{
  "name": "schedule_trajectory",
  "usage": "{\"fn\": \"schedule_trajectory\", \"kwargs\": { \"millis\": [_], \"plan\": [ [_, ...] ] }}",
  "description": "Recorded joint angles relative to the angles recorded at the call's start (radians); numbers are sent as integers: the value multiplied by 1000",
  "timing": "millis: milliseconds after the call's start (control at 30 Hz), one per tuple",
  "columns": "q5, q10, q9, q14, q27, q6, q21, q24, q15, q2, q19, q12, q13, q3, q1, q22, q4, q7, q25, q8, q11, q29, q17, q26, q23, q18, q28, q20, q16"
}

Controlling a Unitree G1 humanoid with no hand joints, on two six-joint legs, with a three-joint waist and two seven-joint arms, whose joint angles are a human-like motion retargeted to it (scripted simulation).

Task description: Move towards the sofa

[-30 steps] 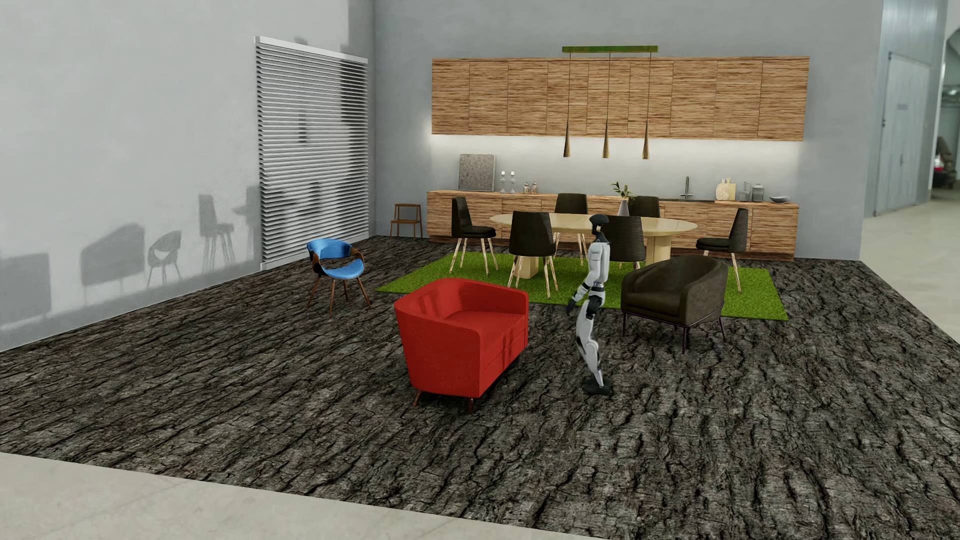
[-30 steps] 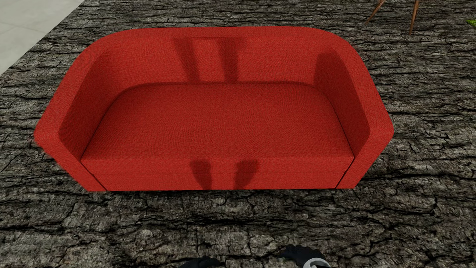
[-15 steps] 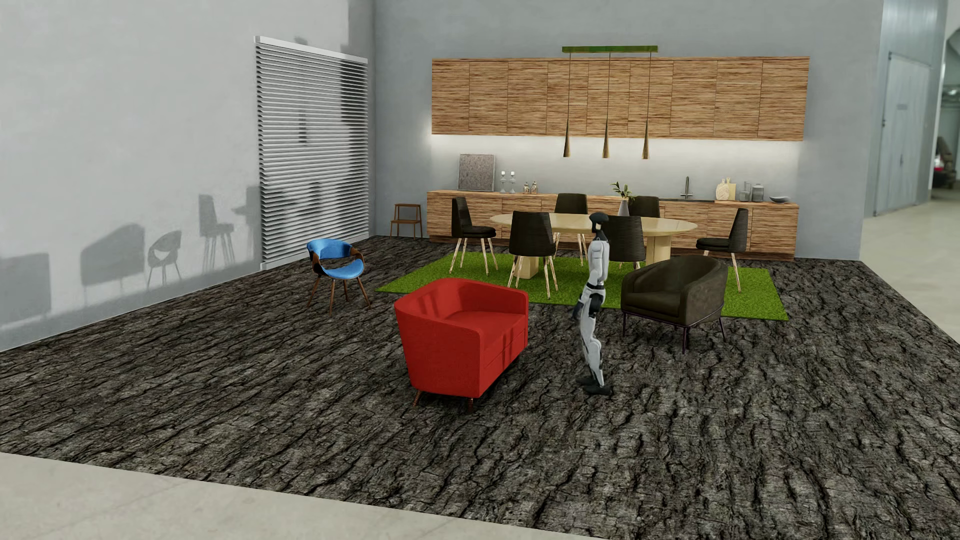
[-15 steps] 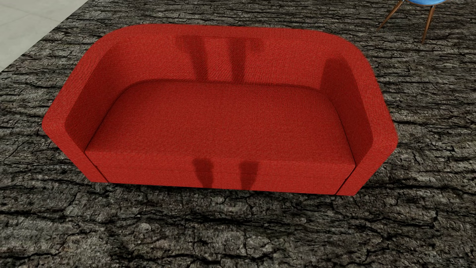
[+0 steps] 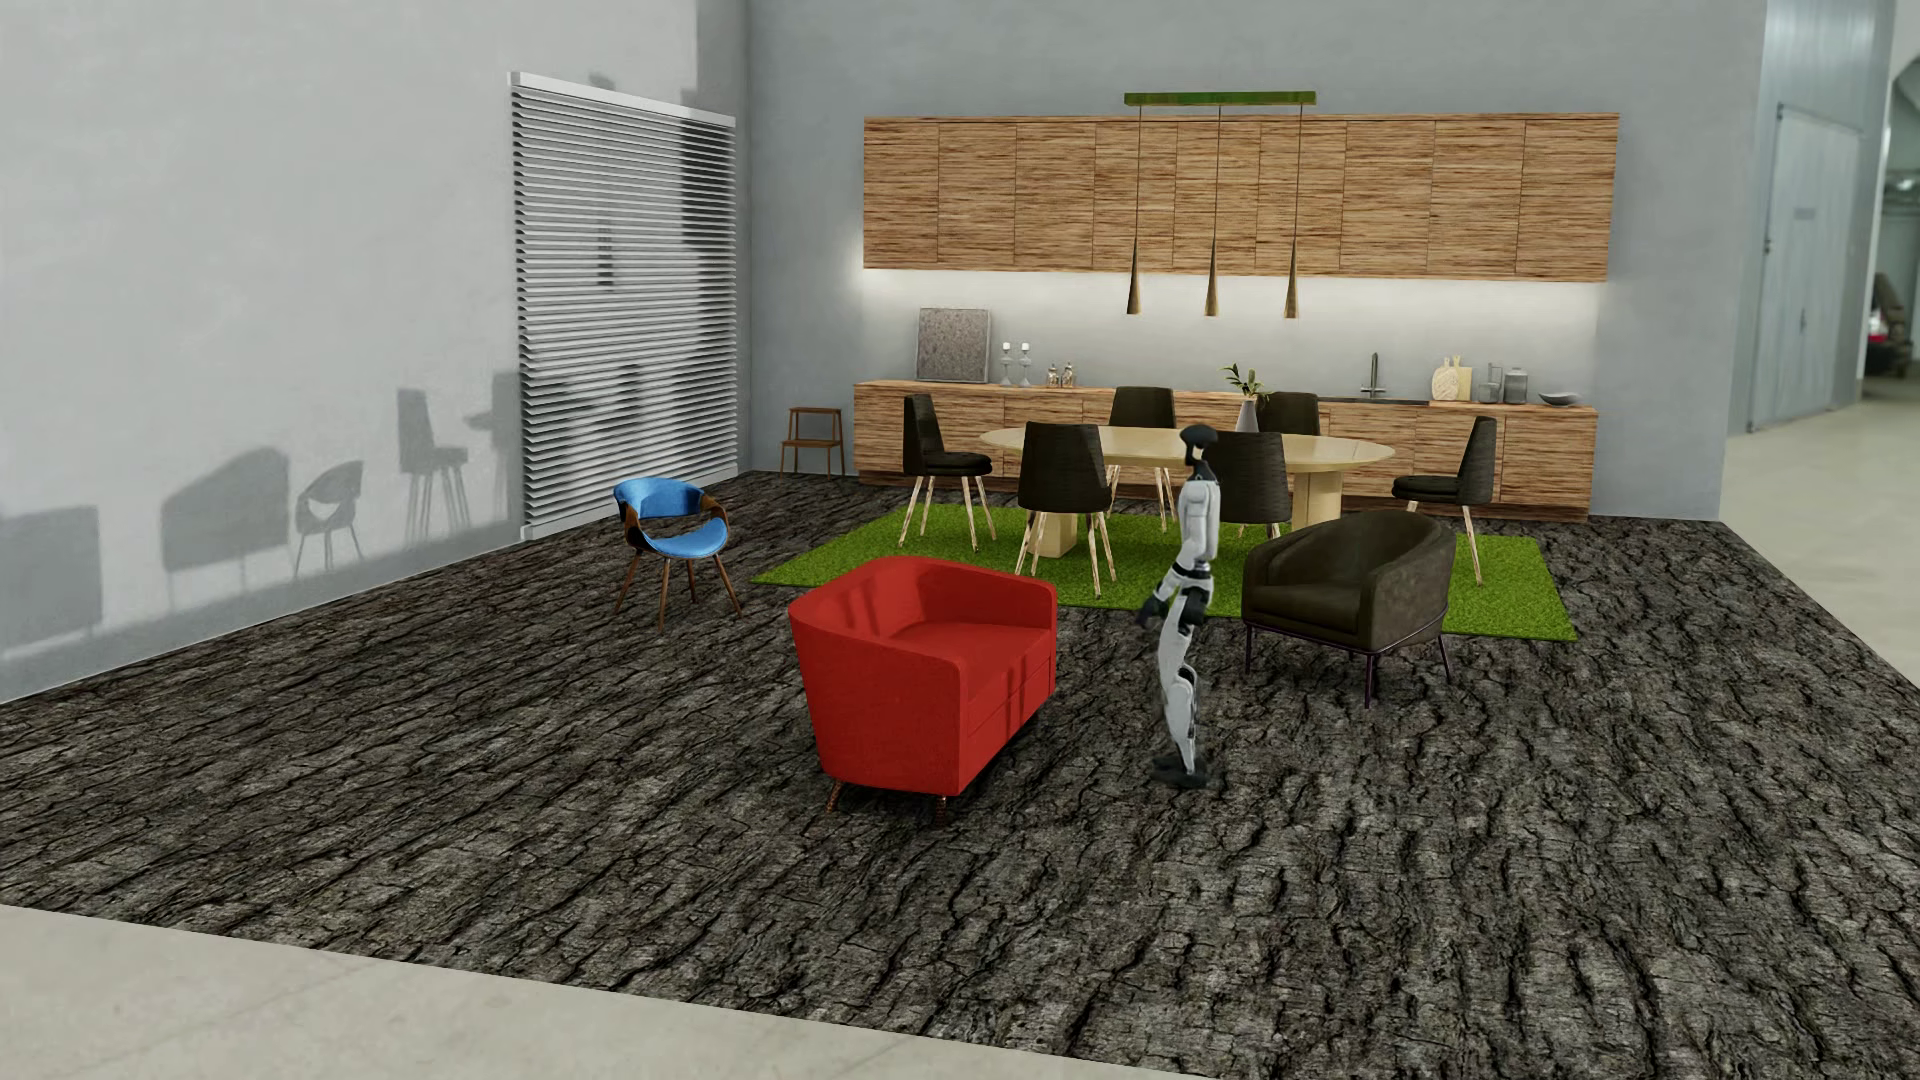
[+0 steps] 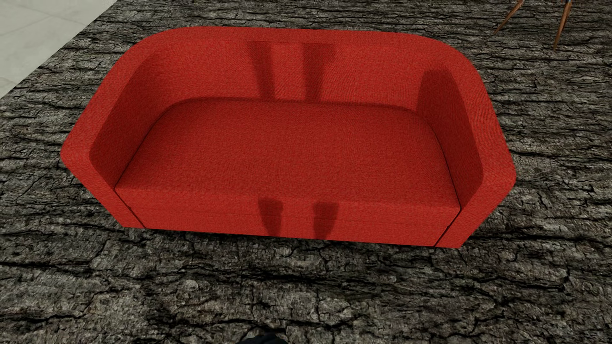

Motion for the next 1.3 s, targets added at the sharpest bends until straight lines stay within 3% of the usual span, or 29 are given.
{"fn": "schedule_trajectory", "kwargs": {
  "millis": [100, 167, 300, 433, 633, 733, 867, 1033, 1300],
  "plan": [
    [-26, -104, -12, 47, -16, -14, 30, 33, -3, 24, 4, -21, 13, -4, 70, 52, -23, 6, -17, 5, -8, -1, -26, -20, -23, -12, -33, -81, 29],
    [-33, -119, -18, 54, -11, -18, 52, 19, -6, 30, 8, -18, 9, -5, 84, 61, -30, 8, -25, 7, -9, -37, -31, -10, -23, -6, -15, -78, 42],
    [-36, -122, -26, 56, 47, -18, 62, 0, -6, 35, 4, -1, -17, -2, 93, 86, -34, 15, -17, 14, -7, -77, 9, 24, 52, 8, -6, -60, 70],
    [-38, -132, -35, 61, 48, -18, 81, -7, -8, 36, 4, -1, -13, -2, 97, 111, -37, 12, -7, 12, -8, -110, 7, 32, 50, 17, -4, -59, 99],
    [-37, -124, -38, 55, 41, -20, 118, -24, -14, 33, 6, 4, -53, 0, 93, 105, -36, 8, -5, 8, -2, -69, -12, 33, 78, 21, 8, -48, 95],
    [-36, -126, -41, 55, 48, -22, 104, -20, -15, 32, 6, -9, -74, 2, 93, 100, -35, 6, -3, 6, -1, -79, -6, 25, 68, 23, -3, -62, 77],
    [-32, -123, -46, 52, 21, -25, 94, -30, -9, 32, -7, -20, -99, 2, 88, 78, -33, 2, -5, 3, -6, -92, -6, 25, 54, 23, 5, -56, 47],
    [-31, -123, -50, 48, 21, -26, 63, -40, -10, 34, -12, -30, -99, 3, 89, 54, -32, -2, 1, -1, -9, -106, 18, 30, 38, 21, 18, -36, 24],
    [-31, -121, -51, 40, 38, -27, 91, -31, -21, 51, -18, -25, -85, 4, 101, 76, -31, -7, -14, -8, -11, -72, 17, 32, 57, 17, 20, -25, 26]
  ]
}}
